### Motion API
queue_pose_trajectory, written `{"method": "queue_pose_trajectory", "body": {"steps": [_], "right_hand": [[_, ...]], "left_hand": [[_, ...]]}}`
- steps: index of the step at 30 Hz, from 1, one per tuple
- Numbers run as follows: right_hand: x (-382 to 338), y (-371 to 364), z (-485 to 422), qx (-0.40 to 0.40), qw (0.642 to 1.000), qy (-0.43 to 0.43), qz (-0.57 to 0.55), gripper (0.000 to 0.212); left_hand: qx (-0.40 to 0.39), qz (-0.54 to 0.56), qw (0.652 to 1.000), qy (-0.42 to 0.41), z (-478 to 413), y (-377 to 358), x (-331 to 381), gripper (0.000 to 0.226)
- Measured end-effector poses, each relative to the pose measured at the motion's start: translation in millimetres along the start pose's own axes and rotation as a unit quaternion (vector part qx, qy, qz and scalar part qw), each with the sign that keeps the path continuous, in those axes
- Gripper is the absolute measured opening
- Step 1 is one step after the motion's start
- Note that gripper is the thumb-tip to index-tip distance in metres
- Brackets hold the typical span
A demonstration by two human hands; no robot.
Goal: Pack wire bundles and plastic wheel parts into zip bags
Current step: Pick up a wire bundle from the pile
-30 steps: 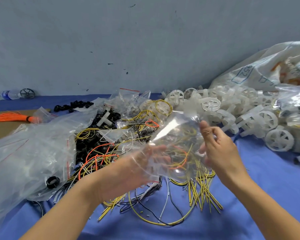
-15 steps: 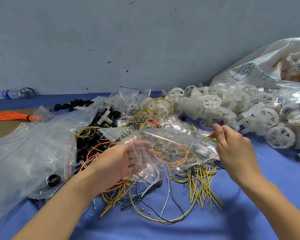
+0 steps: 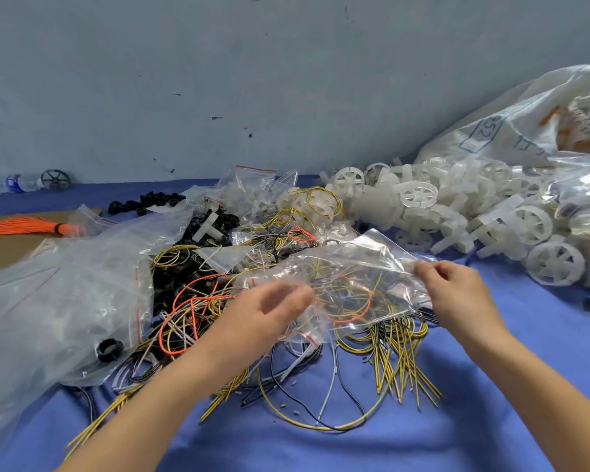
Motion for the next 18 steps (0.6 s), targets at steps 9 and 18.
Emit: {"method": "queue_pose_trajectory", "body": {"steps": [9,18], "right_hand": [[2.0,15.6,2.4,0.054,0.998,0.003,-0.012,0.038],[6.0,23.0,8.4,0.102,0.995,-0.003,0.022,0.021]], "left_hand": [[0.129,0.046,0.991,0.002,1.1,-0.3,2.1,0.019],[0.137,0.048,0.989,-0.04,2.3,-6.7,4.6,0.018]]}}
Point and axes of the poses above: each hand's wrist, its own z-axis away from the middle knuckle, its own y-axis out of the back of the hand, x = y × z, the point moved 3 cm from there along -z, towards the middle knuckle, and after that the axes turned 11 degrees about -y, right-handed, at the moved point
